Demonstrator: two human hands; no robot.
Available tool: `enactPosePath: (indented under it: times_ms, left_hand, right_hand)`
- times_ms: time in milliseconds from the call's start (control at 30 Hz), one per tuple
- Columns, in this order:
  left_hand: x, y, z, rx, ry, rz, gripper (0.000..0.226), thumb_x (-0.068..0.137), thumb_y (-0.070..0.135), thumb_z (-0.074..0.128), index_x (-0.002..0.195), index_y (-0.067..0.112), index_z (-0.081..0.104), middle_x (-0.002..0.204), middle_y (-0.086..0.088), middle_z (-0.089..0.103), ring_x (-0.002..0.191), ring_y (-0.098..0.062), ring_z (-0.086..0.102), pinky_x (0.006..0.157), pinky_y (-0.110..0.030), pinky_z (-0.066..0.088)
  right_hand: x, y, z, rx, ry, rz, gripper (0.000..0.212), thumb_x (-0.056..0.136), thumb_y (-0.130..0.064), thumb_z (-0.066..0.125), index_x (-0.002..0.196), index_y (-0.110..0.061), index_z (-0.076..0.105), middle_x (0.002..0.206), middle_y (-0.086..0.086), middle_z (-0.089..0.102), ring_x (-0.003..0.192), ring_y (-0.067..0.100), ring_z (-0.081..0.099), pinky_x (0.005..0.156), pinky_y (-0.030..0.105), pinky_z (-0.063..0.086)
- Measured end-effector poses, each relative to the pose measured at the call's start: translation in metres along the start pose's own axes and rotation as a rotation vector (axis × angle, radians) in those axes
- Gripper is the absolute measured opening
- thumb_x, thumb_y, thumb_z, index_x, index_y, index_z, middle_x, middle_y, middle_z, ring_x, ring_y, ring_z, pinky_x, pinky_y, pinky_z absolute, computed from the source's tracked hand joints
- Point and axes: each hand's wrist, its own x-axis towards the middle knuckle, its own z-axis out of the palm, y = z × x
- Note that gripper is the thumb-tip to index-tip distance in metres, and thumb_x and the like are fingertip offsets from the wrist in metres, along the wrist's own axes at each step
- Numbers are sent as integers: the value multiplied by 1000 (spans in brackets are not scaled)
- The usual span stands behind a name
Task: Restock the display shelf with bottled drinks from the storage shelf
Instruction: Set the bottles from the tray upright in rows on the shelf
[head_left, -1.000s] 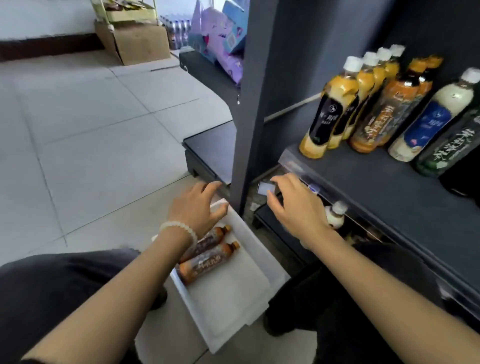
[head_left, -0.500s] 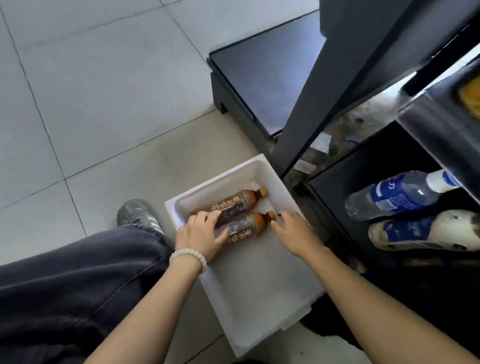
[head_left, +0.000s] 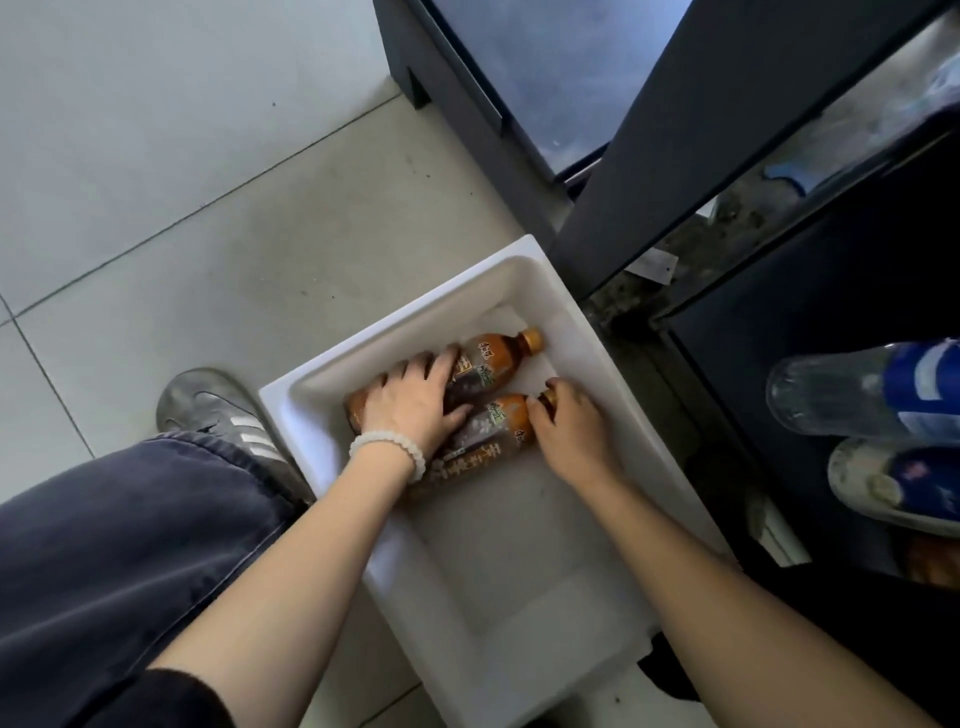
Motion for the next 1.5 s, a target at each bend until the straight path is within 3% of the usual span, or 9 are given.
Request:
enactPosePath:
  times_ms: [167,300,467,600,733,833,1000,1233,1500]
  left_hand:
    - [10,6,-4,-29,-54,-32,80,79,51,64,145,31,23,132,-12,46,120,-34,45,95,-43,42]
    - [2,-4,-15,-153,-106,-67,81,66,52,73,136,38,35,125,-9,49,116,-34,49,94,-42,46]
    - [-28,-19,-41,-317,0,-129,78,62,47,76,131,39,42,116,-7,55,111,-33,55,92,-39,46]
    - [-53,-24,-71,-494,112,-136,73,60,41,79,126,35,48,114,-2,57,107,-26,56,84,-28,43]
    - [-90,-22,-104,-457,165,-122,72,57,48,74,123,43,46,108,-2,57,100,-27,59,82,-31,47]
    - [-124,-15,-129,-442,220,-86,70,56,48,74,120,44,47,103,2,58,96,-25,60,81,-33,49]
    - [-187,4,-164,-440,356,-3,71,60,46,75,125,41,46,108,5,61,95,-21,60,76,-29,47]
    - [-250,51,-206,-451,468,139,69,58,48,75,120,38,48,107,6,65,91,-18,60,75,-28,48]
    - [-288,103,-250,-516,526,276,70,63,48,76,124,34,44,110,7,60,90,-15,56,76,-27,47]
  right_hand:
    - [-17,10,-2,194,43,146,32,96,-31,48,118,-9,49,118,11,56,92,17,50,71,27,40]
    - [-25,9,-6,255,31,129,14,94,-28,50,99,-15,49,101,5,56,91,19,53,66,25,39]
    - [-39,-16,-21,-1,-42,-28,30,93,-35,52,83,-7,58,85,10,60,78,22,52,63,26,34]
    - [-63,-35,-37,-166,-66,-163,33,93,-38,50,93,-7,61,91,10,60,83,22,58,71,34,48]
    - [-101,-63,-61,-506,-15,-432,34,95,-37,46,105,-6,55,105,12,56,95,29,57,73,35,42]
    - [-136,-70,-85,-697,57,-590,36,97,-36,42,108,-3,53,107,14,53,98,35,58,70,38,41]
    - [-195,-67,-147,-711,264,-633,32,96,-35,44,103,-5,52,100,13,48,93,34,60,65,36,36]
    - [-275,-49,-230,-586,496,-628,35,91,-41,51,97,-7,55,106,11,51,91,33,59,74,43,48]
    - [-340,-52,-281,-561,657,-711,33,91,-37,53,90,-5,56,94,10,50,85,31,55,69,39,43]
